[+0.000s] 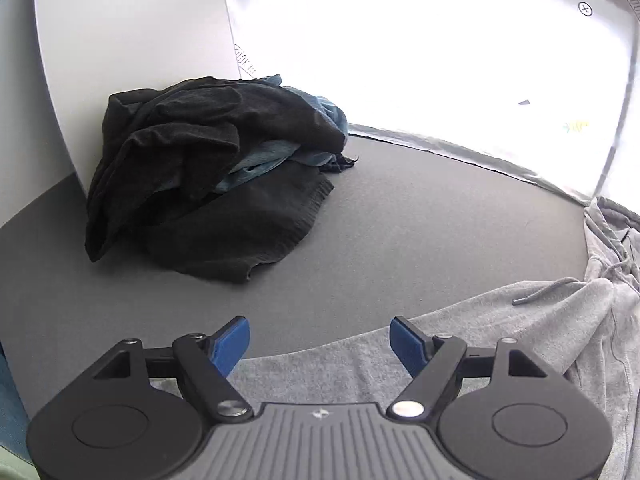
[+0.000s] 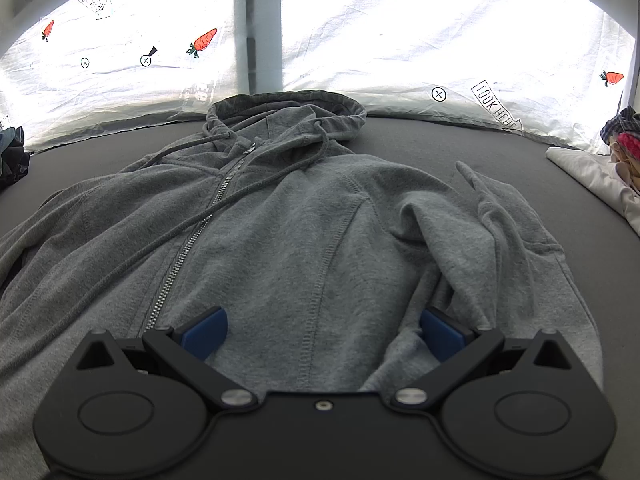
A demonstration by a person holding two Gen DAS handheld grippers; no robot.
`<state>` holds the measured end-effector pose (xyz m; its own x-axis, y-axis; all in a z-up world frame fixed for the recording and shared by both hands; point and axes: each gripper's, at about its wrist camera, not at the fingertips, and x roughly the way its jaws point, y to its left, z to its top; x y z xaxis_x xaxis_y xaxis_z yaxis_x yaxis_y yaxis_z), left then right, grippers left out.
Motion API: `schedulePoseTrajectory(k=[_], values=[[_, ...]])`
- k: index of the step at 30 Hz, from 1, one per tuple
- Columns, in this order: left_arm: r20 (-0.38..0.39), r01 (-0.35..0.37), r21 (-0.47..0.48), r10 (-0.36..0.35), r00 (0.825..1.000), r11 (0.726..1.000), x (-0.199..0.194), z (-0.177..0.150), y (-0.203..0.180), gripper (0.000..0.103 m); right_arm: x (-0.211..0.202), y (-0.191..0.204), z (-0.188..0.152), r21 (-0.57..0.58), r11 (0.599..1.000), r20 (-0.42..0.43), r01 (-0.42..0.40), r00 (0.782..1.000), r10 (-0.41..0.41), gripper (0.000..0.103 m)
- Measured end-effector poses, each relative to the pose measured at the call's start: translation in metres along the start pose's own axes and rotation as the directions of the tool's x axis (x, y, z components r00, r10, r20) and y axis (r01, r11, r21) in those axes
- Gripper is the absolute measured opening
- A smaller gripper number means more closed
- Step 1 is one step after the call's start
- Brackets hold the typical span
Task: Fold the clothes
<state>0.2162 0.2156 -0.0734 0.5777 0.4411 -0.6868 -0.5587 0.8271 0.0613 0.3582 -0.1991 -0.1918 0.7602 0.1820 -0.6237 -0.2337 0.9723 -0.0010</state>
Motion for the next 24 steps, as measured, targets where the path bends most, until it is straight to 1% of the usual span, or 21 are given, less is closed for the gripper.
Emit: schedulePoseTrajectory(k=[2,5,7,10,11,12,14,15,17,18,19,20,22,23,24], values=[[-0.018,0.068,0.057,-0.067,0.998,0.996,0.016,0.005,-0.026,0.078,0.000,0.000,0.000,0.001,1.000,-0.003,0.000,1.000,0.000,0.103],[-0.054,0.156,0.117,-0.150,0.987,0.981,0.034,0.008,-0.062,0.078,0.001,0.000,0.002,0.001,1.000,-0.017,0.001,1.000,0.000,0.103],[-0.071,0.199,0.157,-0.190,0.979,0.967,0.045,0.013,-0.080,0.078,0.003,0.000,0.010,0.008,1.000,-0.067,0.001,0.998,0.000,0.103],[-0.107,0.235,0.195,-0.218,0.970,0.952,0.071,0.021,-0.105,0.078,0.011,0.000,0.032,0.036,0.999,-0.199,0.014,0.980,-0.007,0.102],[-0.126,0.248,0.190,-0.227,0.966,0.950,0.080,0.024,-0.110,0.078,0.013,0.001,0.040,0.054,0.998,-0.212,0.018,0.977,-0.006,0.096],[-0.147,0.261,0.183,-0.237,0.961,0.948,0.089,0.027,-0.114,0.078,0.012,0.002,0.047,0.074,0.997,-0.194,0.006,0.981,0.009,0.092],[-0.181,0.276,0.162,-0.246,0.952,0.947,0.103,0.030,-0.118,0.078,0.012,0.007,0.063,0.115,0.993,-0.153,-0.036,0.987,0.053,0.073],[-0.197,0.282,0.151,-0.251,0.948,0.947,0.110,0.031,-0.120,0.078,0.013,0.011,0.072,0.134,0.989,-0.131,-0.062,0.988,0.080,0.068],[-0.222,0.294,0.141,-0.259,0.940,0.945,0.122,0.033,-0.123,0.078,0.024,0.029,0.095,0.135,0.986,-0.112,-0.094,0.988,0.109,0.051],[-0.225,0.298,0.147,-0.262,0.939,0.943,0.125,0.034,-0.124,0.078,0.032,0.039,0.104,0.120,0.986,-0.109,-0.112,0.986,0.125,0.048],[-0.225,0.301,0.153,-0.263,0.938,0.941,0.128,0.035,-0.125,0.078,0.040,0.050,0.113,0.105,0.986,-0.107,-0.131,0.984,0.142,0.039],[-0.226,0.306,0.157,-0.268,0.937,0.939,0.131,0.036,-0.125,0.078,0.049,0.061,0.122,0.092,0.983,-0.106,-0.159,0.980,0.169,0.028],[-0.234,0.337,0.148,-0.298,0.925,0.930,0.135,0.039,-0.124,0.072,0.069,0.080,0.137,0.071,0.975,-0.115,-0.211,0.969,0.218,0.018],[-0.237,0.353,0.151,-0.313,0.920,0.923,0.137,0.039,-0.125,0.065,0.080,0.090,0.145,0.056,0.971,-0.122,-0.232,0.964,0.237,0.015],[-0.239,0.368,0.156,-0.327,0.914,0.917,0.138,0.040,-0.126,0.058,0.089,0.099,0.151,0.039,0.968,-0.126,-0.248,0.960,0.251,0.015]])
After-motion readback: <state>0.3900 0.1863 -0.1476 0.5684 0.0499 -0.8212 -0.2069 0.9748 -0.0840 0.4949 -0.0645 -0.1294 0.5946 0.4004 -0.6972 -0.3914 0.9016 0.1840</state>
